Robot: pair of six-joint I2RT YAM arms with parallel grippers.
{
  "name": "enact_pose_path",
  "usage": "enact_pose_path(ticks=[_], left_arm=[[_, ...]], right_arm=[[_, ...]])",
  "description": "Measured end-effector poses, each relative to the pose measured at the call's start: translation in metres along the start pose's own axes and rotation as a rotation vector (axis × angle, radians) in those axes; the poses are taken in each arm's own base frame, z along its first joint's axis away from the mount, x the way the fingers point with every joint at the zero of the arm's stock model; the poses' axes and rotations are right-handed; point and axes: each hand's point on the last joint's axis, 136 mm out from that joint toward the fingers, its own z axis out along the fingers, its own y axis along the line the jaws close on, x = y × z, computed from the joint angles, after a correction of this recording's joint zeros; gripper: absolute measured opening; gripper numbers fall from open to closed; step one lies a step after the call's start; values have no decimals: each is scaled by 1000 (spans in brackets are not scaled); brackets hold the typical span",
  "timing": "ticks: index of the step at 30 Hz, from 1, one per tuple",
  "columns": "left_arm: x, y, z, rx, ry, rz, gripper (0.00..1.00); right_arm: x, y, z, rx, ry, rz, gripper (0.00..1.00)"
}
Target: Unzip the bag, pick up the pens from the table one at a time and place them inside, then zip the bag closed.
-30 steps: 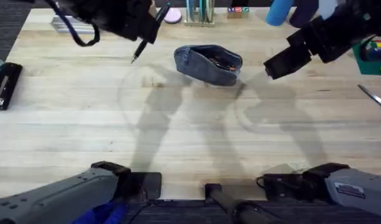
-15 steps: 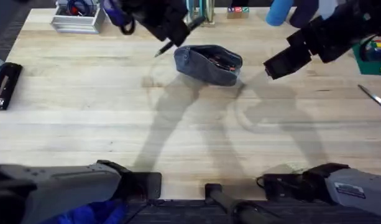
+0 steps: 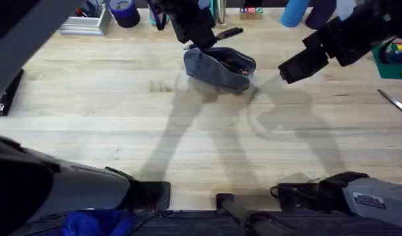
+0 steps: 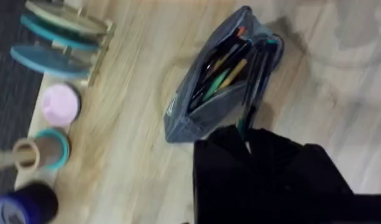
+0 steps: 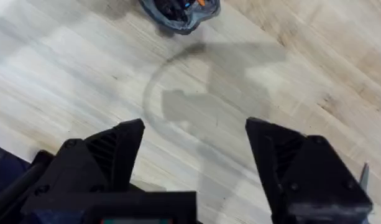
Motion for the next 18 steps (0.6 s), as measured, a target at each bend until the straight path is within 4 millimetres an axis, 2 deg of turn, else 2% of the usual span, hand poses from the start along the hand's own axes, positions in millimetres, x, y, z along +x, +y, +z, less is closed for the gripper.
enact_pose_path(ticks=[6, 12, 18], left_arm=[[-8, 0, 14, 39, -42, 97, 40], [-25, -1, 13, 54, -130, 174, 41], [-33, -1, 18, 70, -169, 200, 41]], right_arm=[[0, 0, 0, 0, 0, 0, 996], [0, 0, 0, 0, 0, 0, 996], [0, 0, 0, 0, 0, 0, 996]])
